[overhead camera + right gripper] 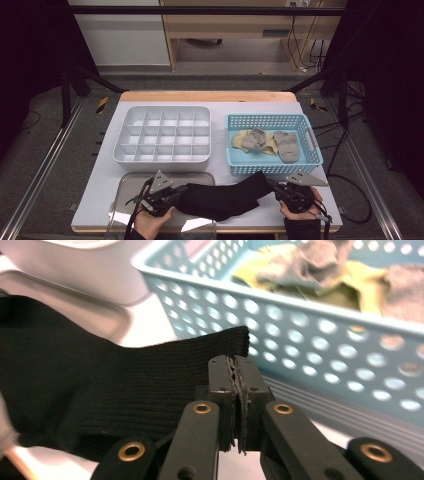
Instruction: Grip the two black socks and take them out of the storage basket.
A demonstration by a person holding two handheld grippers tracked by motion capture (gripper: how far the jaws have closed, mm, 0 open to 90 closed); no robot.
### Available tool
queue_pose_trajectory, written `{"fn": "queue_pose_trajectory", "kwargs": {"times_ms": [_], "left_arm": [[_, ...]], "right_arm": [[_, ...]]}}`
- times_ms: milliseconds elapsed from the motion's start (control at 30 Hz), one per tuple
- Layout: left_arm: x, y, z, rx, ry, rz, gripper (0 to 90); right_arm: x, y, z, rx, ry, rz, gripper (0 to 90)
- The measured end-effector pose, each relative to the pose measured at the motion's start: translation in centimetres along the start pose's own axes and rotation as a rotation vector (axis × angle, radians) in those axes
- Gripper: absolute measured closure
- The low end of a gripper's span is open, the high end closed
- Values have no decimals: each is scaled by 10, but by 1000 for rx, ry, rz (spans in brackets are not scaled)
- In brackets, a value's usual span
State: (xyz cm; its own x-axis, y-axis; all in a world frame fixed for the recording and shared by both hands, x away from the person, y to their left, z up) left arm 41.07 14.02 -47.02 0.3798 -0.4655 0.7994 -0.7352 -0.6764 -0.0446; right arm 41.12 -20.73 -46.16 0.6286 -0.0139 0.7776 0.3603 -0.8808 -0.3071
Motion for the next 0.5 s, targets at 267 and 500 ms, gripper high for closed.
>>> {"fn": "queue_pose_trajectory", "kwargs": {"times_ms": [267, 500], "left_arm": [[-11, -15, -14, 3, -4, -28, 855], [-19, -13, -11, -5, -28, -11, 849]], "right_arm": [[-2, -21, 2, 44, -39, -9, 878], [-10, -25, 10, 46, -80, -7, 876]]}}
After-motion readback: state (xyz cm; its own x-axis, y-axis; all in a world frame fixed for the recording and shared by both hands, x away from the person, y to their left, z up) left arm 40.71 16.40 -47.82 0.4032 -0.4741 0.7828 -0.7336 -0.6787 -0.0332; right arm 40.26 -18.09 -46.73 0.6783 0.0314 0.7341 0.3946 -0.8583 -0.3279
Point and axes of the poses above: each handheld gripper's, and its own axes: z roughly forward along the jaws, x roughly out of its top, y roughly to its right, the point moved 4 cm from there along z, roughly forward along the jaws, and after that the axes turned 13 degrees about z, right-handed, at the moved point
